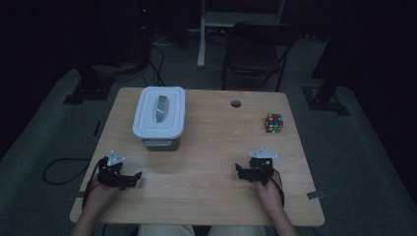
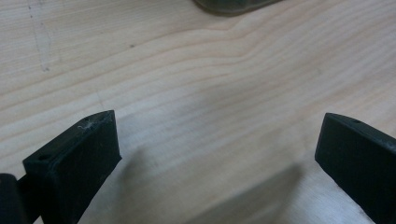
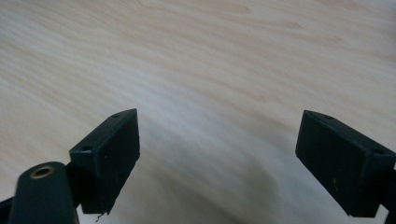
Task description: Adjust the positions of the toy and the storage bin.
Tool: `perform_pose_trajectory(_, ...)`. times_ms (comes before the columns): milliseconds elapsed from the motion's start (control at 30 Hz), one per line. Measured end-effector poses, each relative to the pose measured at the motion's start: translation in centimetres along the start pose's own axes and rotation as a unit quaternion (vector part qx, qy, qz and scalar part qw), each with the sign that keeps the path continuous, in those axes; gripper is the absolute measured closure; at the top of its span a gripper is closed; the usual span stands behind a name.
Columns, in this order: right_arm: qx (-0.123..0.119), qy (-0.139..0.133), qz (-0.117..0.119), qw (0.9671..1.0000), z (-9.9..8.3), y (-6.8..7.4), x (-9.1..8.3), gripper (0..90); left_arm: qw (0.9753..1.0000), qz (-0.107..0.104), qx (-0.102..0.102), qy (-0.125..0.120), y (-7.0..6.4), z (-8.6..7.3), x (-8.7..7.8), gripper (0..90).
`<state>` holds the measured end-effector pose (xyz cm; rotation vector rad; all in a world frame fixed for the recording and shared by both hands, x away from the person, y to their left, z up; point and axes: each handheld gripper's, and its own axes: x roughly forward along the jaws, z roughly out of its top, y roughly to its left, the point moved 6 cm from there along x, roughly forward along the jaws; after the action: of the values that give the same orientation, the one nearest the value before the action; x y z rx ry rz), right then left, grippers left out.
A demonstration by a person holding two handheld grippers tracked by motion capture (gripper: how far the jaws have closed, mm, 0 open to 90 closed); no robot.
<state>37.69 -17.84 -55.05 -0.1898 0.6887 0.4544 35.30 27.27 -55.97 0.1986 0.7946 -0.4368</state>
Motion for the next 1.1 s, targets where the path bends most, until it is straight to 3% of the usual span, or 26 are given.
perform_pose_trajectory(133,-0.008,-0.004,0.006,0.9999,1.6,0.7,1.2,13.0,0.9999,0.011,-0.009,0.001,1.1,0.3,0.7,0.7)
perform_pose_trajectory(233,-0.006,-0.011,0.018,0.9998,2.8,1.2,2.1,12.9,0.9998,0.007,-0.018,-0.005,1.7,0.8,0.9,0.7)
perform_pose_trajectory(333,-0.003,-0.011,0.023,0.9997,3.8,1.7,3.4,12.9,0.9998,0.014,-0.013,-0.004,2.5,1.3,1.4,0.7)
perform_pose_trajectory(467,0.004,-0.015,0.034,0.9993,4.9,2.5,4.8,12.6,0.9991,0.042,-0.003,0.000,3.8,2.3,1.6,0.7)
perform_pose_trajectory(533,0.019,-0.031,0.034,0.9988,5.4,2.8,5.3,12.6,0.9990,0.044,-0.007,-0.010,4.4,2.8,1.8,0.7)
perform_pose_trajectory(667,0.035,-0.038,0.035,0.9980,6.1,3.3,6.5,12.6,0.9989,0.038,-0.022,-0.016,5.1,3.5,2.7,0.7)
perform_pose_trajectory(867,0.027,-0.043,0.049,0.9975,7.5,4.8,8.0,12.7,0.9984,0.051,-0.021,-0.013,5.7,4.4,3.8,0.7)
perform_pose_trajectory(967,0.032,-0.047,0.065,0.9963,8.2,5.4,8.8,12.6,0.9981,0.040,-0.037,-0.028,6.2,5.1,4.2,0.7)
perform_pose_trajectory(1100,0.023,-0.043,0.047,0.9977,9.3,6.1,9.9,12.6,0.9981,0.041,-0.038,-0.026,6.9,5.8,5.0,0.7)
